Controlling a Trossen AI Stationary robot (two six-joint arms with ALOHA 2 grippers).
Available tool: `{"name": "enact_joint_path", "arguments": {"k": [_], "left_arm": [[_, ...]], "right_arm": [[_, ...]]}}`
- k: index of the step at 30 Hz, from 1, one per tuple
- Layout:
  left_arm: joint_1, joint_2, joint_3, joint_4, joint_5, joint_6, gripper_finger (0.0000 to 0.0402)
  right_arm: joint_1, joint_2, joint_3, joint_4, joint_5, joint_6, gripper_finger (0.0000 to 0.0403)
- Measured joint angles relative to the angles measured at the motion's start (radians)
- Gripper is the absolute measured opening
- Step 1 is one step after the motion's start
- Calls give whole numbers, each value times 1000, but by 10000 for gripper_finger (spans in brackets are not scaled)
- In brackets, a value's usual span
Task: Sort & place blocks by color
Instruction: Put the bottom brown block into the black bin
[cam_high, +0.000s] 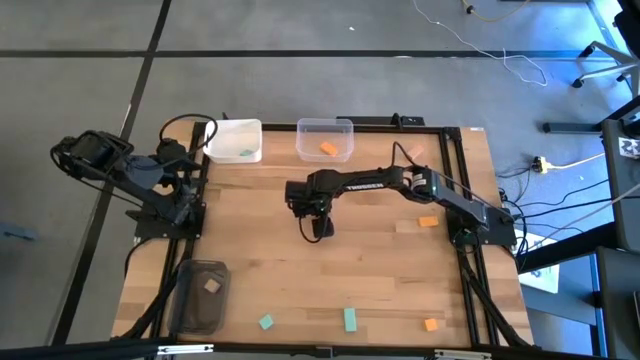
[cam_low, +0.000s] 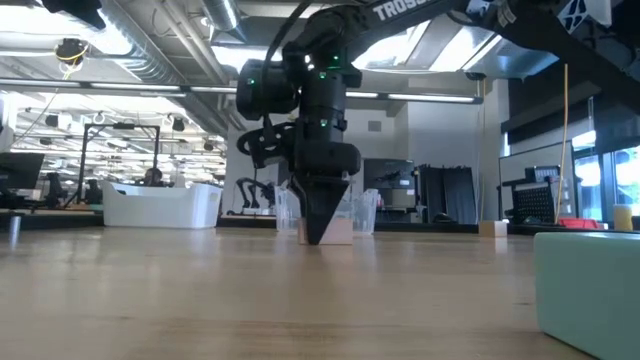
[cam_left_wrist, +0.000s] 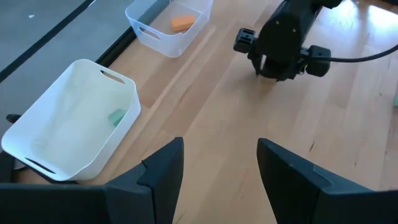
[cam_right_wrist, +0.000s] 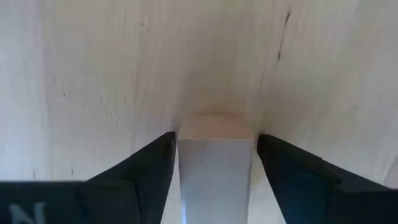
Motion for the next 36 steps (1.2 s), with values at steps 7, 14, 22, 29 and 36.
{"name": "enact_joint_path", "arguments": {"k": [7,14,22,29,36], "left_arm": [[0,0,0,0,0,-8,194],[0,0,0,0,0,-9,194],[0,0,0,0,-6,-10,194],[0,0,0,0,-6,-86,194],[0,0,0,0,-5,-188,194]], "right_arm": [[-3,1,9,31,9,0,140],[-3,0,8,66,11,0,132],[-3,15,103,107,21,-5,132],[-4,14,294,188,119,-5,132],[-4,-22,336,306,208,-3,132]]}}
